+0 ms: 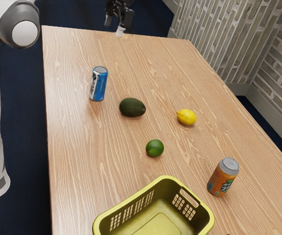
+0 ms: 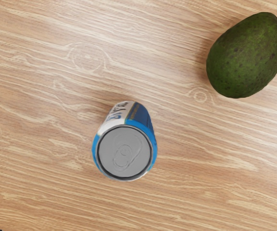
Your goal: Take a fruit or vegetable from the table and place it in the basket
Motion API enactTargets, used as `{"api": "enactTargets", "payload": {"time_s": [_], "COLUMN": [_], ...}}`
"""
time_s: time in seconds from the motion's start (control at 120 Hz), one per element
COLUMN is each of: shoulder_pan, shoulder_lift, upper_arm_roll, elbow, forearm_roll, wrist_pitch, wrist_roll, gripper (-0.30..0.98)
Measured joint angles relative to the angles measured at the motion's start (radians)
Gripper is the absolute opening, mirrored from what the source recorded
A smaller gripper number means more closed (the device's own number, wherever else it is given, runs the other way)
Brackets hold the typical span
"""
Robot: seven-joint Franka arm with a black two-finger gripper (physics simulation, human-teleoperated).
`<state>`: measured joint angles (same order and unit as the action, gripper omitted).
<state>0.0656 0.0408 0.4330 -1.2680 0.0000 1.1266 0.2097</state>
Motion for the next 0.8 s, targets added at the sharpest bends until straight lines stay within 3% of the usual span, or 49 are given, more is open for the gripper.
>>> {"api": "enactTargets", "payload": {"time_s": [0.125,0.317,0.425,0.517,0.642,0.8], "shoulder_pan": [0.025,-0.129,-0.218,-0.252,-0.418,-0.431], "shoulder_lift": [0.000,0.000,-0.044,0.060,0.162,0.164], "upper_arm_roll": [0.000,0.003,-0.012,-0.015,-0.017,-0.024], "elbow": [0.000,0.001,0.215,0.244,0.173,0.160], "forearm_roll": [0.000,-0.001,0.015,0.017,0.007,-0.056], "wrist_pitch": [0.093,0.160,0.162,0.162,0.159,0.161], "wrist_roll": [0.044,0.096,0.118,0.134,0.119,0.119], "gripper": [0.67,0.66,0.66,0.66,0.66,0.66]}}
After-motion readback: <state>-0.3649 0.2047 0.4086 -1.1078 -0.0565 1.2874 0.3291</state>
